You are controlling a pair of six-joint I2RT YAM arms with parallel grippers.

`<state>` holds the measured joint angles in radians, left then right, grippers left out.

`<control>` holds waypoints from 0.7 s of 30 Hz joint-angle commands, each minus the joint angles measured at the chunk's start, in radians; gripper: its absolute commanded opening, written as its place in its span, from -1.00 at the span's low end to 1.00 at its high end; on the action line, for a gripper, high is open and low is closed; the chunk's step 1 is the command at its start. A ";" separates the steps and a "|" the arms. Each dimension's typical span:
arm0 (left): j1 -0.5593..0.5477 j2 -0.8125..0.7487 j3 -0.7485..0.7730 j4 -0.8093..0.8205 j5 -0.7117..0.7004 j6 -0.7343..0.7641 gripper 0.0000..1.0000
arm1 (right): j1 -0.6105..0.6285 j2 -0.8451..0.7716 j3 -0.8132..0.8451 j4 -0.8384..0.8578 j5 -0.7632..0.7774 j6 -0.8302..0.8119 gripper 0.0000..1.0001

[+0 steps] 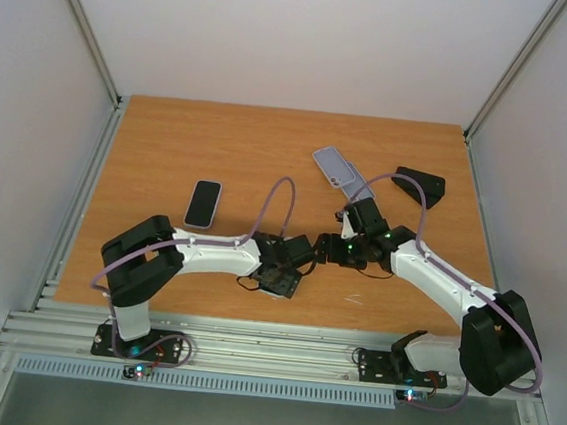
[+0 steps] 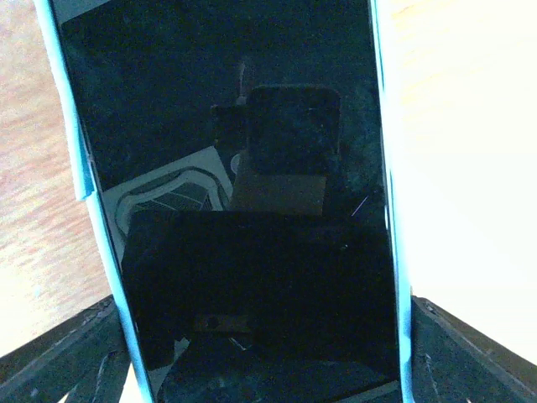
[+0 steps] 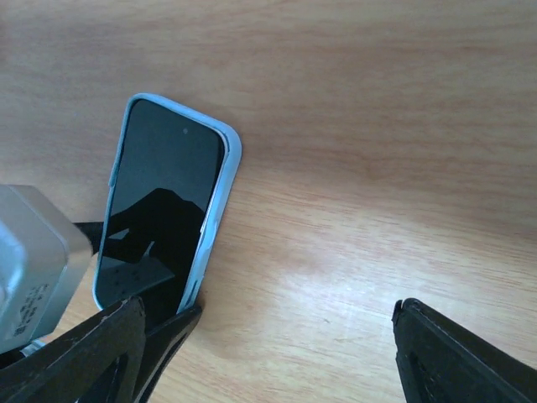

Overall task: Put the phone into the phone case
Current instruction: Adjust the phone with the phone case at the center of the board.

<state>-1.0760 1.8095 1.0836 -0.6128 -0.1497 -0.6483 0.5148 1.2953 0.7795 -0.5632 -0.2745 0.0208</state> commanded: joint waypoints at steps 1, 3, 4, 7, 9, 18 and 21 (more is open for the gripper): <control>0.002 -0.071 -0.079 0.040 -0.016 -0.014 0.65 | -0.006 0.036 -0.029 0.117 -0.101 0.090 0.60; 0.006 -0.107 -0.120 0.084 0.000 -0.016 0.63 | -0.006 0.059 -0.040 0.164 -0.133 0.118 0.56; 0.007 -0.122 -0.137 0.116 0.007 -0.018 0.62 | -0.006 0.072 -0.046 0.188 -0.149 0.130 0.54; 0.009 -0.163 -0.188 0.181 0.027 -0.025 0.60 | -0.006 0.104 -0.062 0.257 -0.185 0.173 0.46; 0.012 -0.186 -0.216 0.214 0.039 -0.031 0.59 | -0.004 0.133 -0.071 0.313 -0.217 0.200 0.41; 0.030 -0.245 -0.296 0.321 0.085 -0.059 0.57 | 0.005 0.286 -0.085 0.522 -0.324 0.293 0.23; 0.037 -0.256 -0.311 0.335 0.095 -0.065 0.56 | 0.007 0.331 -0.096 0.586 -0.342 0.319 0.18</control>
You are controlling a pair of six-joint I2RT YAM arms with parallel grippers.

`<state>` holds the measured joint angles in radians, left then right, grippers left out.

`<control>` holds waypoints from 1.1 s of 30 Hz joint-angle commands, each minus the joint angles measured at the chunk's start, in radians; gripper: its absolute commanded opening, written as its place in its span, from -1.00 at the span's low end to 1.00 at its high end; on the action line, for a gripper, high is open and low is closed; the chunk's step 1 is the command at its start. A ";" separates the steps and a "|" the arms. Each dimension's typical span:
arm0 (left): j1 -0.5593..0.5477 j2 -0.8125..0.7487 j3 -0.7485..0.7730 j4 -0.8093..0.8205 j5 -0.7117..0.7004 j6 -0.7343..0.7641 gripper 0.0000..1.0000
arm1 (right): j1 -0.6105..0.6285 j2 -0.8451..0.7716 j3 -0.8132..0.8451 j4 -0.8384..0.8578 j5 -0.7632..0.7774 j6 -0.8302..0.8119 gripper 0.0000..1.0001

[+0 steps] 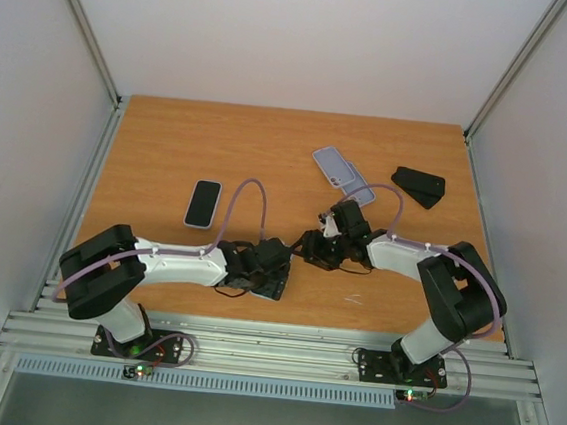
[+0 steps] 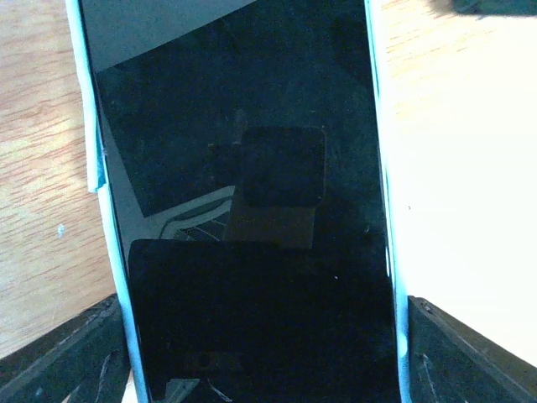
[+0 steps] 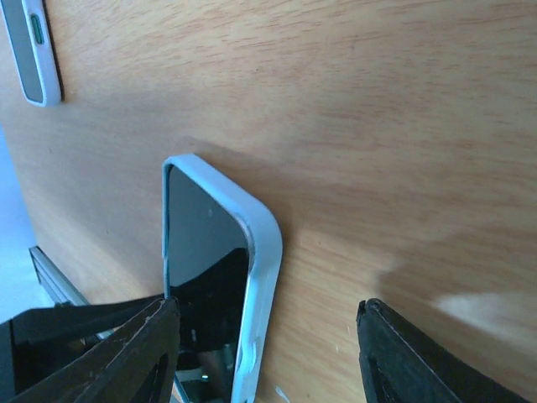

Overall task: Put the phone into the phone case
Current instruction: Adjust the phone with the phone case at the center of the board, then press the phone with the phone case at the center of the board.

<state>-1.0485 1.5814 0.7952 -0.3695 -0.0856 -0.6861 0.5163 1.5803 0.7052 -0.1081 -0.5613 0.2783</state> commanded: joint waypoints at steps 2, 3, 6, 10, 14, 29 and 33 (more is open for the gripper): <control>0.015 -0.037 -0.035 0.107 0.042 -0.034 0.56 | 0.007 0.074 -0.028 0.171 -0.072 0.077 0.12; 0.017 -0.039 -0.043 0.116 0.048 -0.038 0.56 | 0.007 0.089 -0.030 0.186 -0.078 0.082 0.09; 0.024 -0.037 -0.051 0.133 0.066 -0.047 0.56 | 0.012 0.122 -0.032 0.209 -0.083 0.091 -0.03; 0.028 -0.030 -0.052 0.142 0.080 -0.050 0.56 | 0.017 0.157 -0.036 0.237 -0.093 0.101 -0.19; 0.031 -0.023 -0.051 0.135 0.081 -0.049 0.55 | 0.026 0.173 -0.029 0.223 -0.078 0.094 -0.45; 0.037 0.032 -0.001 0.031 0.059 -0.037 0.50 | 0.110 0.152 0.103 -0.148 0.195 -0.056 -0.84; 0.052 0.010 -0.006 0.013 0.049 -0.032 0.43 | 0.108 0.103 0.108 -0.127 0.164 -0.064 -0.45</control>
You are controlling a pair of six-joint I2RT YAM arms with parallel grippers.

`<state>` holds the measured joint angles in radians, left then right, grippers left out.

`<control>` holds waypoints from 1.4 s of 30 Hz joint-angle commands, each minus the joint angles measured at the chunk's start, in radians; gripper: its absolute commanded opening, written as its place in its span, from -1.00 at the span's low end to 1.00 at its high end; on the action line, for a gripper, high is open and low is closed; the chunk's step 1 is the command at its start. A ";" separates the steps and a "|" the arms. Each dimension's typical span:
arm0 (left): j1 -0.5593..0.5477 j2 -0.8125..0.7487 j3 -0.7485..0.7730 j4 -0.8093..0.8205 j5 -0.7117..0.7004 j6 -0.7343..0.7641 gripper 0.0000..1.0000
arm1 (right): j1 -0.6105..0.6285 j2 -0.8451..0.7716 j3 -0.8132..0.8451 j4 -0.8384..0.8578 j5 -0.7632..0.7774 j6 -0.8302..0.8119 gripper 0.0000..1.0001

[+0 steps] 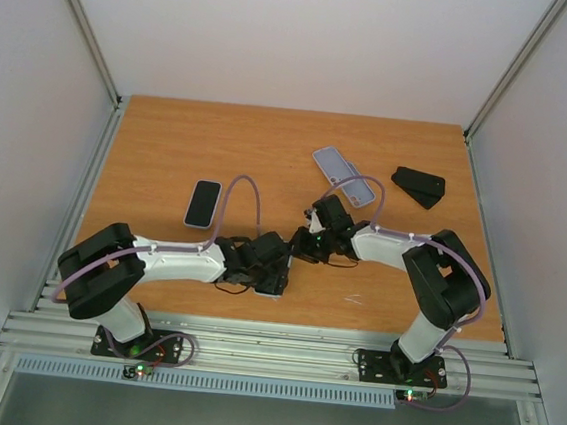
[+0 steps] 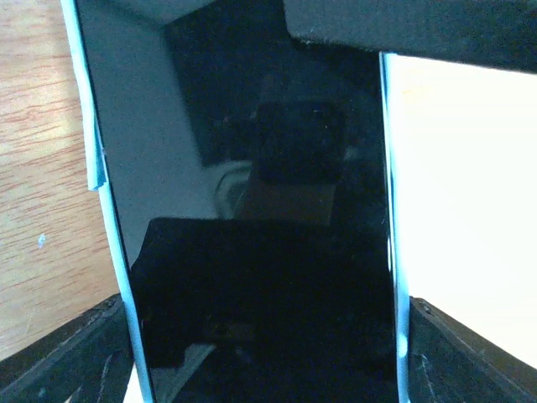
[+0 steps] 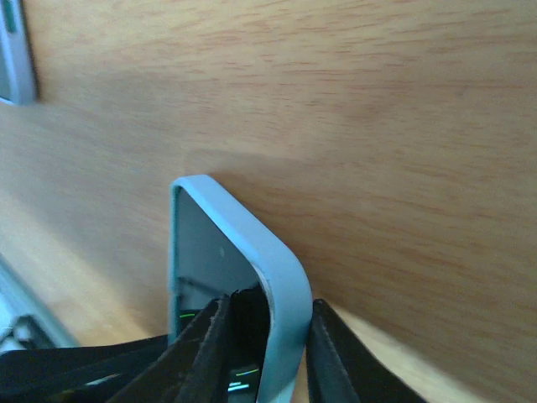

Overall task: Put the phone into the phone case
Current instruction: Press the phone with the phone case at the center of the board, then move the phone with the phone case to the center of the board.

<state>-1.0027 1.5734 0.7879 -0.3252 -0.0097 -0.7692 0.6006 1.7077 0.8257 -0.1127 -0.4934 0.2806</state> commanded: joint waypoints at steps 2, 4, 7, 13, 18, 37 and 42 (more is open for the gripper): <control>0.016 0.006 -0.003 -0.036 -0.025 0.056 0.42 | 0.022 -0.055 -0.010 -0.110 0.081 -0.069 -0.26; 0.027 -0.007 -0.008 -0.040 -0.021 0.063 0.41 | 0.017 -0.088 -0.006 -0.119 0.082 -0.076 -0.10; 0.041 -0.026 -0.014 -0.049 -0.023 0.073 0.40 | -0.001 -0.146 -0.009 -0.141 0.089 -0.089 0.05; 0.076 -0.046 0.003 -0.089 -0.044 0.122 0.41 | -0.047 -0.265 -0.034 -0.217 0.124 -0.139 0.22; 0.145 -0.012 0.081 -0.164 -0.063 0.227 0.40 | -0.069 -0.355 -0.073 -0.287 0.182 -0.183 0.27; 0.414 0.301 0.411 -0.329 -0.189 0.465 0.42 | -0.085 -0.494 -0.113 -0.388 0.249 -0.236 0.35; 0.451 0.323 0.426 -0.330 -0.203 0.473 0.44 | -0.087 -0.493 -0.118 -0.387 0.248 -0.238 0.36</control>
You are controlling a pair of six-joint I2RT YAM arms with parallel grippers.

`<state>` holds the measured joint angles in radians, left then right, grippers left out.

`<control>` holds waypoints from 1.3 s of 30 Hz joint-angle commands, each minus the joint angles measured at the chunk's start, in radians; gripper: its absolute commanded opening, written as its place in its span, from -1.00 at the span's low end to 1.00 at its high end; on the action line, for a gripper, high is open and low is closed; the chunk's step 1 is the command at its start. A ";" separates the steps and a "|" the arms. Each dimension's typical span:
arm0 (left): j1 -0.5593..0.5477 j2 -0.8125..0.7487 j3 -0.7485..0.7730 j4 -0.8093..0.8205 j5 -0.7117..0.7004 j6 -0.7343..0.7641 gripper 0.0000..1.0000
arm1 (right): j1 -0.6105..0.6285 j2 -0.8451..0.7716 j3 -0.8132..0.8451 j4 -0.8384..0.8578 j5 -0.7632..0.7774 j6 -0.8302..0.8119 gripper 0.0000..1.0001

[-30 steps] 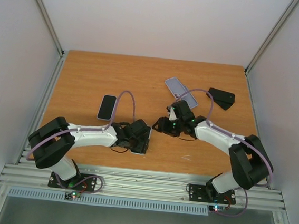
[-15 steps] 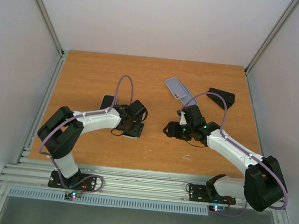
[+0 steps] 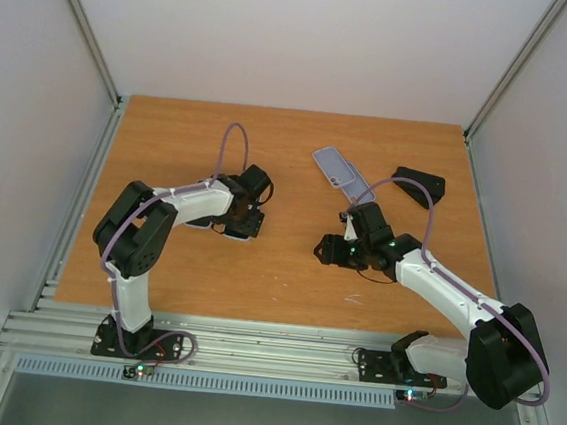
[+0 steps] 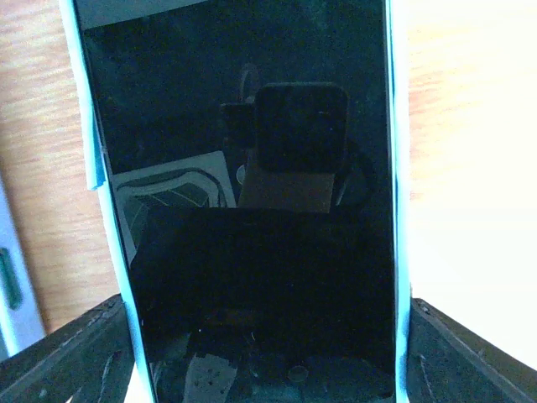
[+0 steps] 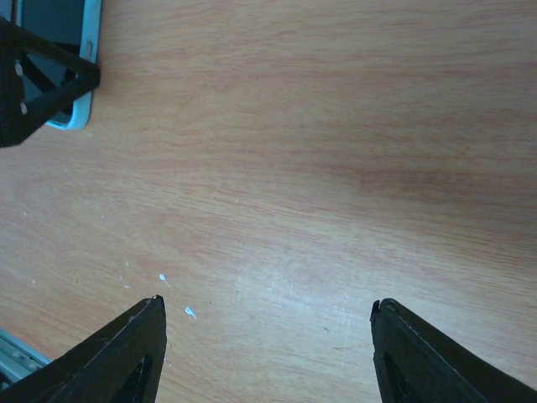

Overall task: Put the phone into the phone case
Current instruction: Move the phone with the phone case to the center of the board.

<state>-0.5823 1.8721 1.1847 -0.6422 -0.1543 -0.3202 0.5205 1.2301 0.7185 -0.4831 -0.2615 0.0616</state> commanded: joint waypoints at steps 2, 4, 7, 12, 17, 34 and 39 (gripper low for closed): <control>0.037 0.029 0.035 -0.013 -0.072 0.028 0.44 | -0.007 -0.014 -0.010 -0.017 0.015 -0.019 0.36; 0.041 0.037 0.042 -0.018 -0.082 0.032 0.45 | -0.007 -0.014 -0.009 -0.018 0.013 -0.020 0.36; 0.042 0.043 0.048 -0.019 -0.092 0.033 0.48 | -0.007 -0.014 -0.010 -0.019 0.015 -0.020 0.36; 0.044 0.054 0.057 -0.040 -0.117 0.020 0.50 | -0.007 -0.016 -0.011 -0.018 0.013 -0.020 0.36; 0.044 0.053 0.053 -0.055 -0.120 -0.017 0.50 | -0.007 -0.020 -0.008 -0.022 0.014 -0.021 0.36; 0.047 -0.006 0.037 -0.051 -0.077 -0.030 0.70 | -0.007 -0.033 -0.007 -0.029 0.009 -0.025 0.36; 0.047 -0.110 0.047 -0.057 -0.040 -0.035 0.80 | -0.007 -0.040 0.012 -0.046 0.012 -0.041 0.38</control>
<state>-0.5423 1.8725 1.2259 -0.6849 -0.2119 -0.3424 0.5194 1.2140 0.7151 -0.5091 -0.2615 0.0467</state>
